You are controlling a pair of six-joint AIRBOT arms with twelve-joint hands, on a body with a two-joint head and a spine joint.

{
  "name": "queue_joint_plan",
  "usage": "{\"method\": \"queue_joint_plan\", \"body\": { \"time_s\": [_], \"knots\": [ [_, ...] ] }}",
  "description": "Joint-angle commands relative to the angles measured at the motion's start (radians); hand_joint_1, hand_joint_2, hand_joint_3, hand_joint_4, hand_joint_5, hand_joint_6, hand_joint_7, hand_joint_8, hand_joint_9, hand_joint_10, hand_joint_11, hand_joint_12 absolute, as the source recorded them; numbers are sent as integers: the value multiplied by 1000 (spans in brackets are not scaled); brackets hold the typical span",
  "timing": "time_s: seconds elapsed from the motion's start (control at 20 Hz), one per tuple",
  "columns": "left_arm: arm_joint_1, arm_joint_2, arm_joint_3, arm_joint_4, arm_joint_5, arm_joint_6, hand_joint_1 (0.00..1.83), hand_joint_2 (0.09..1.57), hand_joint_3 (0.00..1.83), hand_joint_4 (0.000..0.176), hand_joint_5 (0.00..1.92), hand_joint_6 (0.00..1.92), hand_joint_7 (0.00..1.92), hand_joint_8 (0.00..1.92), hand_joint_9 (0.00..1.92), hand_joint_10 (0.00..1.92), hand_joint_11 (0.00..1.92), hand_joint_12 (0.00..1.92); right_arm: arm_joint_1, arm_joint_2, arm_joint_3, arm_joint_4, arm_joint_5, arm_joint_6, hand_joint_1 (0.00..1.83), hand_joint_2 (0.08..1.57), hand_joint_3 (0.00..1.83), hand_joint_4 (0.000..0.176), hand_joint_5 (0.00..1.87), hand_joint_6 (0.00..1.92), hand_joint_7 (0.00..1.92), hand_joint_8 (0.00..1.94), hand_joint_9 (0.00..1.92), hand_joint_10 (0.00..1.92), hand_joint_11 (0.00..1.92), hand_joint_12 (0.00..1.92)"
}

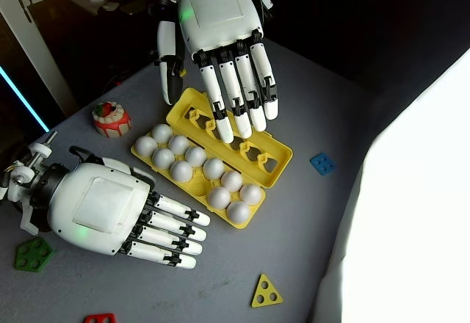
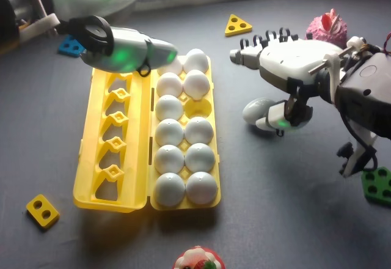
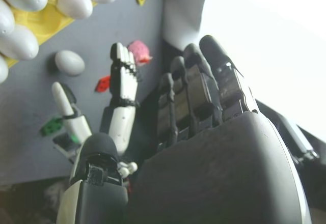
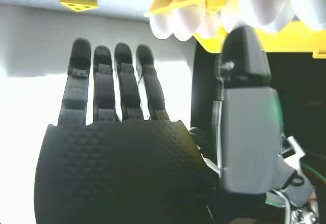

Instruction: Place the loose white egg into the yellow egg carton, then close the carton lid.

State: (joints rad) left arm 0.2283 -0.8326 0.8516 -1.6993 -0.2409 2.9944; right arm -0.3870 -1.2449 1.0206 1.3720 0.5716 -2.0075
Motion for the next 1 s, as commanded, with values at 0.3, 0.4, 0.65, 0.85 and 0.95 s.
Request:
{"method": "queue_joint_plan", "body": {
  "time_s": [0.3, 0.4, 0.65, 0.85, 0.95],
  "knots": [
    [35, 8, 9, -16, -68, 4, 0, 1275, 0, 0, 194, 0, 332, 0, 348, 3, 0, 936, 1, -6, 15, -39, 45, -5, 1100, 1049, 3, 0, 178, 12, 120, 5, 73, 14, 1, 28],
    [44, 12, 7, -33, -100, 4, 0, 1280, 0, 3, 185, 0, 358, 5, 353, 1, 0, 956, -1, -6, 15, -39, 45, -6, 780, 933, 1, 0, 120, 15, 160, 3, 97, 23, 0, 436],
    [55, 17, 1, -82, -151, 4, 0, 1276, 0, 5, 183, 2, 352, 1, 358, 4, 0, 961, -6, -15, 33, -25, 44, -5, 1180, 974, 14, 11, 233, 49, 124, 0, 57, 4, 0, 177],
    [75, 21, 5, -135, -154, 4, 0, 1276, 0, 5, 183, 2, 352, 1, 359, 4, 0, 962, -15, -22, 42, -15, 43, -6, 1181, 974, 14, 11, 234, 49, 124, 0, 57, 4, 0, 170],
    [81, 24, 14, -172, -157, 4, 0, 1276, 0, 5, 184, 2, 352, 1, 359, 3, 0, 962, -15, -22, 45, -15, 43, -6, 1181, 974, 14, 11, 234, 49, 124, 0, 57, 4, 0, 168]
  ]
}}
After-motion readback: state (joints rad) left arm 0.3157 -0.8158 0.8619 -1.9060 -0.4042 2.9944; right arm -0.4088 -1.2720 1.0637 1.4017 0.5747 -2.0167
